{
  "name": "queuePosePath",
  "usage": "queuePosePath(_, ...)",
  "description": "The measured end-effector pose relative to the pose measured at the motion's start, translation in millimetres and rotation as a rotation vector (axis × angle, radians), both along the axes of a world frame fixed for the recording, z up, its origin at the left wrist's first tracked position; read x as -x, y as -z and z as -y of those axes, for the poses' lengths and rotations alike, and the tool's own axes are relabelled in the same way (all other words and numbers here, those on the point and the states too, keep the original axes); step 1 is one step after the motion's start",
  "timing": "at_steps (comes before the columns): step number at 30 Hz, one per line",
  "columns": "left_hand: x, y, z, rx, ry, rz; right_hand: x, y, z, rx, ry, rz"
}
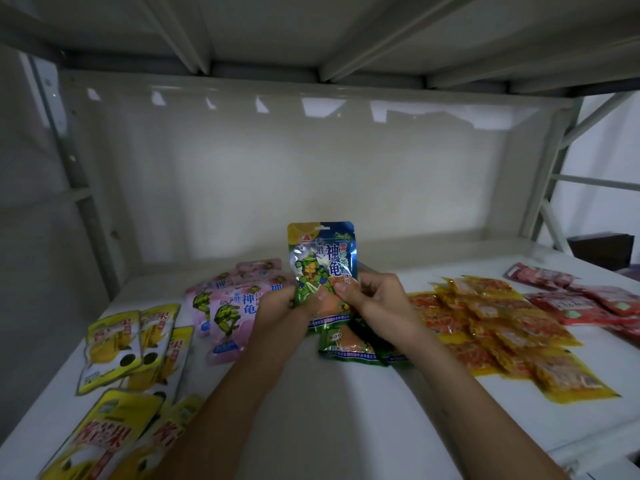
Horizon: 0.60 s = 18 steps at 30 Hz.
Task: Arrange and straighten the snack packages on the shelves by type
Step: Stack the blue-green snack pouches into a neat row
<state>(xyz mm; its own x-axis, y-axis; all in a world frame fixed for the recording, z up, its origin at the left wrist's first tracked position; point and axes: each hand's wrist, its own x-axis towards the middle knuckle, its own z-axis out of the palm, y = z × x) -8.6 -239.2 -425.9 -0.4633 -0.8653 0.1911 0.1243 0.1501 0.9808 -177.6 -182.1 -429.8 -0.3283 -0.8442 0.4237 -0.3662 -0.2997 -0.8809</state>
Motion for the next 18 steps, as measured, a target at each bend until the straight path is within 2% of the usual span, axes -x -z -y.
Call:
queuePosePath(4,-1,-4,-1,-0.12,0.045,-0.074,-4,-7,-10,-0.083,-0.087,0.069)
queuePosePath(8,-2,-1,1,-0.141,0.046,-0.099,-6,-10,-15,-0.13,-0.121,0.062)
queuePosePath(18,0,-4,-2,-0.087,0.051,-0.133,-9,-9,-9,-0.016,-0.155,0.193)
